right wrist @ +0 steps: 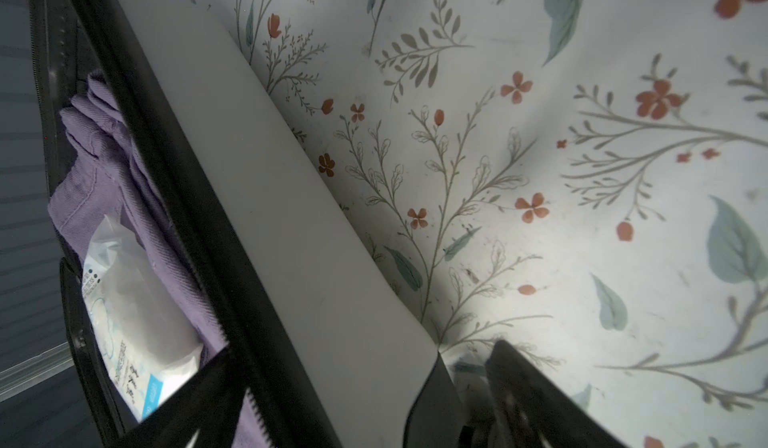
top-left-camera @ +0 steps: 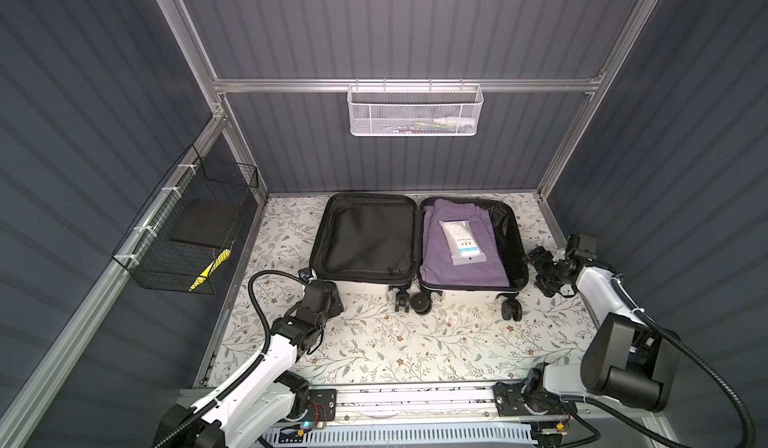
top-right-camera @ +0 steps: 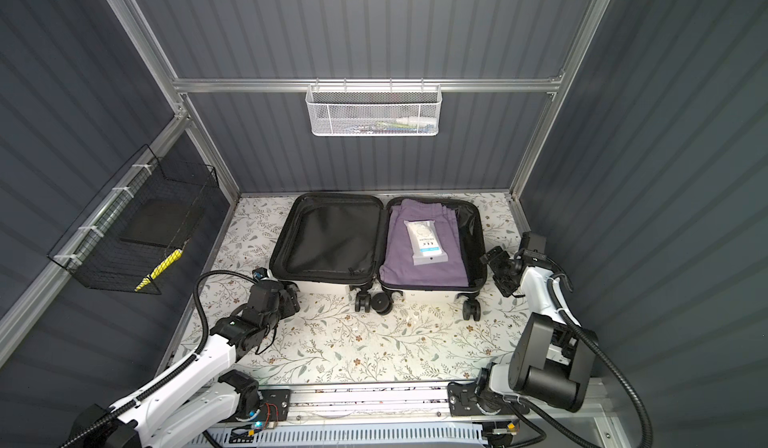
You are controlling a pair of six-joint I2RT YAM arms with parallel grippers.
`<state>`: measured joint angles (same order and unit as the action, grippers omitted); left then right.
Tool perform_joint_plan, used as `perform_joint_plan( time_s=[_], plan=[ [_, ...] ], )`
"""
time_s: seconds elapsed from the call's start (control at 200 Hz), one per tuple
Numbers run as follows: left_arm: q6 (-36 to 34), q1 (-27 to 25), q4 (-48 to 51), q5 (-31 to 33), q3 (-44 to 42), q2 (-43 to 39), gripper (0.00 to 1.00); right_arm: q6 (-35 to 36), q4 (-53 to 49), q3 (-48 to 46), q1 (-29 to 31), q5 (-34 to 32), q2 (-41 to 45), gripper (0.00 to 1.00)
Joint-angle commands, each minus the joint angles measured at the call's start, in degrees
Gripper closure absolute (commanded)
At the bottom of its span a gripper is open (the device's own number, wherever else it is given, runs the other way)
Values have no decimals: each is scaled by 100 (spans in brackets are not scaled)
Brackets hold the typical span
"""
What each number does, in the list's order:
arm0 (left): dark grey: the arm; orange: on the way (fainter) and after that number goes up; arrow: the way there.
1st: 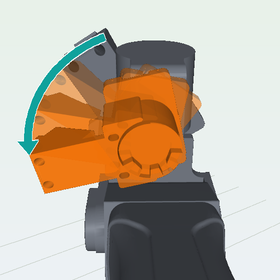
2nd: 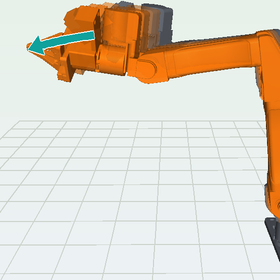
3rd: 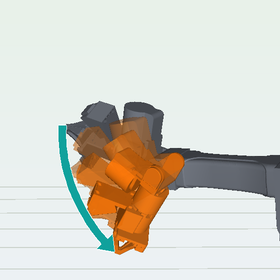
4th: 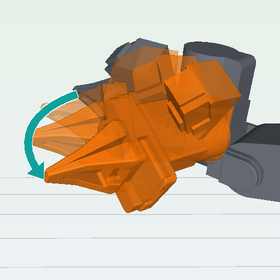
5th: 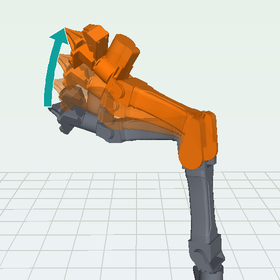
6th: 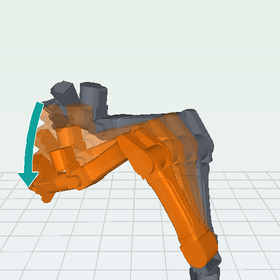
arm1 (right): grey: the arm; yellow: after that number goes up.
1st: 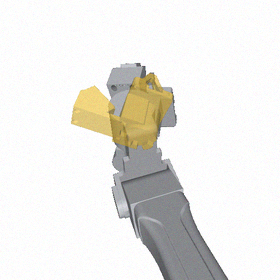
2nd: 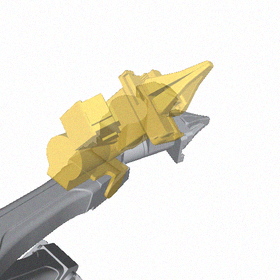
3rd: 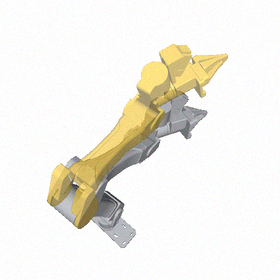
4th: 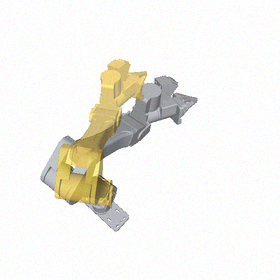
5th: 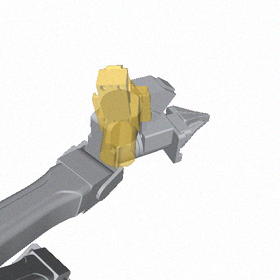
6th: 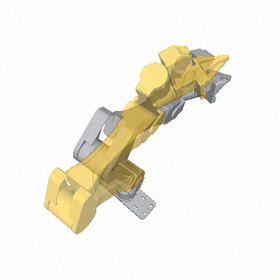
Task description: Pack the luggage
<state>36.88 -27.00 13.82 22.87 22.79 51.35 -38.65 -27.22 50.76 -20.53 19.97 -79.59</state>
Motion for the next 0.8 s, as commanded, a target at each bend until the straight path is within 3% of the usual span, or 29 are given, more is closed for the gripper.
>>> perform_joint_plan(
  time_s=[0.0, 0.2, 0.32, 0.795],
  plan=[
    [480, -163, 85, 454, -150, 69, 26, -158, -124, 177, -173, -567, -259, 10],
    [555, -505, -254, 1091, -154, 432, 26, -169, -304, 355, -370, -851, -399, 10],
    [452, -543, -707, 1160, -182, 656, 26, -169, -336, 329, -471, -930, -408, 11],
    [69, -543, -1479, 572, -186, 1510, 36, -101, -87, 200, -487, -229, -391, 11]
  ],
)
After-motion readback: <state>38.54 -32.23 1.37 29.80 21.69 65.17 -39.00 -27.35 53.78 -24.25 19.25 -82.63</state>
